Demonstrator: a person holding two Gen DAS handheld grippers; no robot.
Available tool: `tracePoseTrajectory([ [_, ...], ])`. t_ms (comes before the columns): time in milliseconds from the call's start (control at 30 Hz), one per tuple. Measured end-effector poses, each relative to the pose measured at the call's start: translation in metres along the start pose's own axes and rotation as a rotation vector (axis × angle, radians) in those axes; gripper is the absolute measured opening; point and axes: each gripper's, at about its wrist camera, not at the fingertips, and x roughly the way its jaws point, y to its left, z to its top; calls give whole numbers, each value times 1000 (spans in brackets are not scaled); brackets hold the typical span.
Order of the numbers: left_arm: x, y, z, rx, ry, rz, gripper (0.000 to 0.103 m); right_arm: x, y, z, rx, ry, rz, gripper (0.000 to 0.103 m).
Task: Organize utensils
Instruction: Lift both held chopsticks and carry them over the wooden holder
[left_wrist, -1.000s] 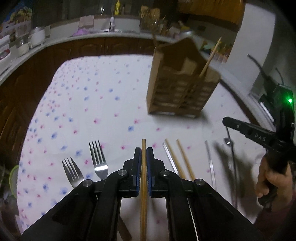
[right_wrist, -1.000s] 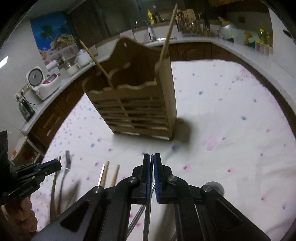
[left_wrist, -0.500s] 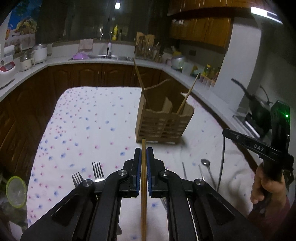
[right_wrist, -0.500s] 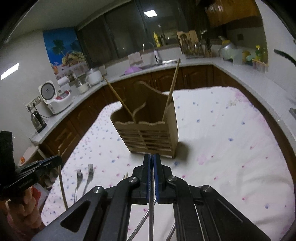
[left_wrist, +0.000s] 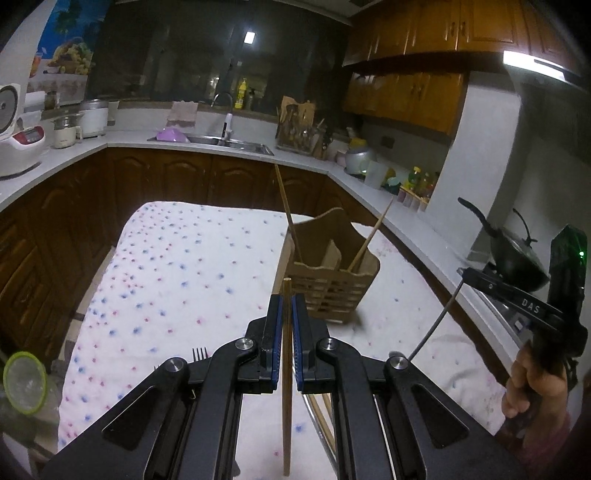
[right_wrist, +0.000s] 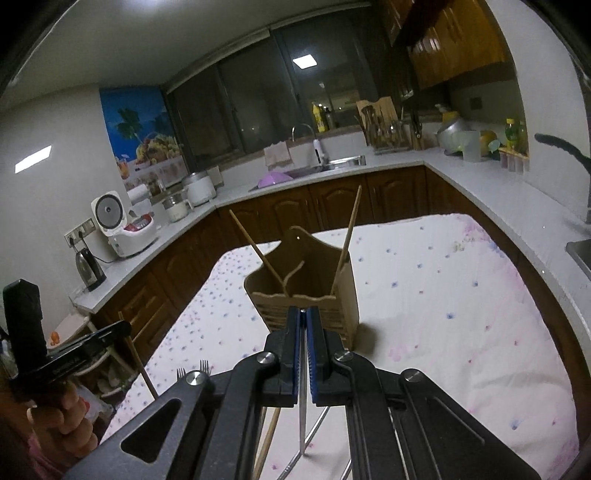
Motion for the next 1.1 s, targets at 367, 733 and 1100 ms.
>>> tracePoseTrajectory([
  [367,-6,-1,22,-8,-75,-1,4,-1,0,12,-4,-38,7,3],
  [733,-5,-11,74,1,-195,-18,4,-5,-1,55,-13,-144,-9,3],
  [1100,24,-21,143,-11,-333,-24,4,13,-4,115,-17,-268,-56,3],
])
